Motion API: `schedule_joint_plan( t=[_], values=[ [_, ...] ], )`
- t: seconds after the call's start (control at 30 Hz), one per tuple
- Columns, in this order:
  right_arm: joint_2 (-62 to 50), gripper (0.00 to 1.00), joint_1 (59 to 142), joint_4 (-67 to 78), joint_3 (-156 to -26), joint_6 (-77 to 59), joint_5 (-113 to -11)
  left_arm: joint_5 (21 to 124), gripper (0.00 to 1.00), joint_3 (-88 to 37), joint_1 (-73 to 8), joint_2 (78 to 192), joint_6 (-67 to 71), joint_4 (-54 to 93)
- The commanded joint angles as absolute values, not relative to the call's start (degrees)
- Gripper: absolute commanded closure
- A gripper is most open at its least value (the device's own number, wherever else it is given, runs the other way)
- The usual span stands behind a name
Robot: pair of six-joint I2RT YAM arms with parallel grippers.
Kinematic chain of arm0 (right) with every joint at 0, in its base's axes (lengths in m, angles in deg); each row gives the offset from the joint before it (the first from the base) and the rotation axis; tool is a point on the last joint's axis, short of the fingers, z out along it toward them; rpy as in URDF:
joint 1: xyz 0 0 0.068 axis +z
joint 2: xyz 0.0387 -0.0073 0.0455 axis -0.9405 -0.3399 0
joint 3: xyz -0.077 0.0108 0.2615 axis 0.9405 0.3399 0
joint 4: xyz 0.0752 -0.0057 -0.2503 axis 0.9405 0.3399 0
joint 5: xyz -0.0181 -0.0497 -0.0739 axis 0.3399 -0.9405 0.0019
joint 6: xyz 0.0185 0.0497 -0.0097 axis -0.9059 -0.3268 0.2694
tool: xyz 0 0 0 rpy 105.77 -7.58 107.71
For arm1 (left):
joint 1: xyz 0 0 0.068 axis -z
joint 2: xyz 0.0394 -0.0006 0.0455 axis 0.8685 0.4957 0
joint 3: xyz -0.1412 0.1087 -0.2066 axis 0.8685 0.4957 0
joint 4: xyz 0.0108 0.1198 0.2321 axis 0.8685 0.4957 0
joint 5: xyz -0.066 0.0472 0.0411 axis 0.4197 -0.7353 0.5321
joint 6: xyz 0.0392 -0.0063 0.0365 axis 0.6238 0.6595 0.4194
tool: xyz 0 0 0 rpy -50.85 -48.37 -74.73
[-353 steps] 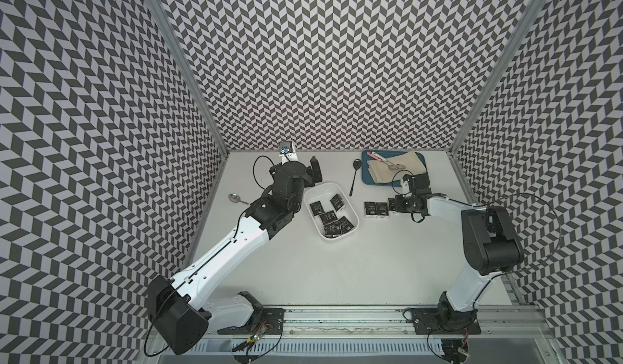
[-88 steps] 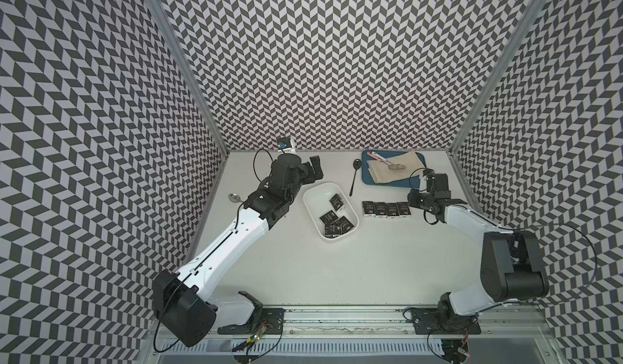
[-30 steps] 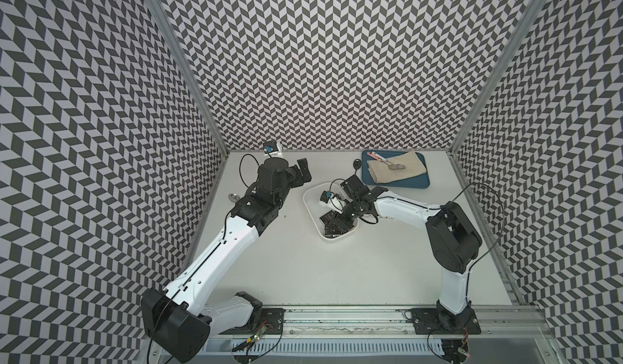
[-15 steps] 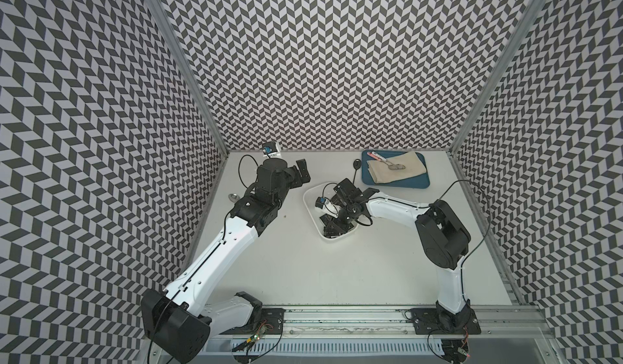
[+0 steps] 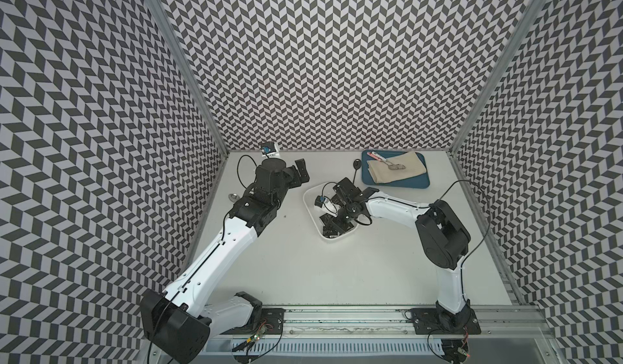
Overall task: Take the pocket tissues out of the storage box
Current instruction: Pick up the pocket tissues from the storage box, then place the pocket tissues at the center of the board.
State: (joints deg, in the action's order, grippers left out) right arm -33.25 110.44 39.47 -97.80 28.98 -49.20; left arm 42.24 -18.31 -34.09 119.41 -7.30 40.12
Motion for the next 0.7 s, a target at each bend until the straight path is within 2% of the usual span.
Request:
schedule_joint_plan(
  t=[0.0,0.33,0.67],
  values=[
    [-29.2,1.0,108.3,35.9,-98.3,25.9,-50.2,42.7,0.01,-18.2,-34.7,117.6,-6.9,39.7],
    [-22.1,1.0,103.4,31.1,-94.0,19.6,-49.7,42.1,0.01,-18.6,-36.2,117.0,-6.1,40.3],
    [-5.5,0.98,96.9,26.3,-77.0,7.2,-55.5,42.1,0.01,-18.3,-37.5,118.4,-5.9,39.1]
  ],
)
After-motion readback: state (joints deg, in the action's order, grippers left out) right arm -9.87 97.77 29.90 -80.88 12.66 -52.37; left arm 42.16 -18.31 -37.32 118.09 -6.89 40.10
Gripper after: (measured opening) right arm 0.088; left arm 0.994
